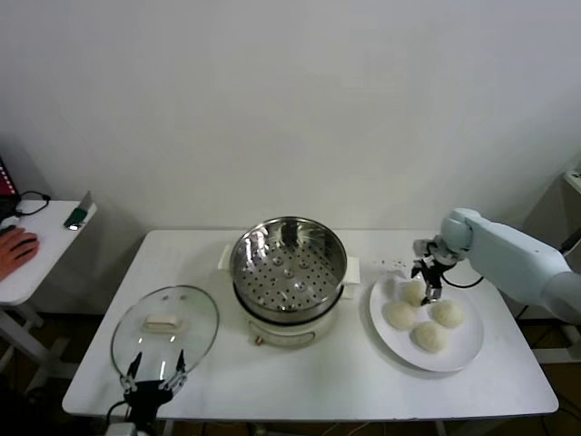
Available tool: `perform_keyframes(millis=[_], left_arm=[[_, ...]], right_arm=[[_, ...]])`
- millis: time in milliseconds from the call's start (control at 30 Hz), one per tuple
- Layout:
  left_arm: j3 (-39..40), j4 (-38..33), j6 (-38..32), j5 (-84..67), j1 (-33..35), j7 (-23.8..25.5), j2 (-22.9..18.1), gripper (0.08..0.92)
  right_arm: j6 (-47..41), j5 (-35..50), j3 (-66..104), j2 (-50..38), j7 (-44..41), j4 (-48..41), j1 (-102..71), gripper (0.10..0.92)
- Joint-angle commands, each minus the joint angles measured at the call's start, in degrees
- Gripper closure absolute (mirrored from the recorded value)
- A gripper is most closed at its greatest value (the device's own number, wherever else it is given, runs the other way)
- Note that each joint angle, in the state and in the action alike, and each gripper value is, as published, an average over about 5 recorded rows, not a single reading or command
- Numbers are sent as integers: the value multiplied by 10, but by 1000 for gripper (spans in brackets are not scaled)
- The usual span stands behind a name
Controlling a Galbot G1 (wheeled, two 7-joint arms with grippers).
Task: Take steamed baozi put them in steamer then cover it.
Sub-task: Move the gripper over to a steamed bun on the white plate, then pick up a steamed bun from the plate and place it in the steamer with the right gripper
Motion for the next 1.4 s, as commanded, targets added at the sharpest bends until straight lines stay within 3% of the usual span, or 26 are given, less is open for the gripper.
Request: perform_keyframes(millis=[33, 267, 433, 833, 1133, 1400], left_arm=[[1, 1, 0, 0, 0, -1, 1, 177], [2, 0, 0, 1, 0, -1, 0, 177], [2, 1, -1, 1, 0, -2, 0, 177], [6, -2, -1, 5, -1, -1, -1, 177], [8, -7, 0, 5, -2, -1, -1, 177], [7, -11, -1, 2, 1, -3, -2, 177]], right_arm=[[2, -4, 11, 9, -1, -16, -7, 262], [9, -4, 9, 9, -1, -9, 0, 358], [28, 0, -27, -4, -8, 24, 54, 379], [139, 58, -222, -20, -40, 231, 385, 381], [217, 97, -274, 48, -38, 406, 541, 381], [257, 49, -257, 126, -9, 425, 456, 381]])
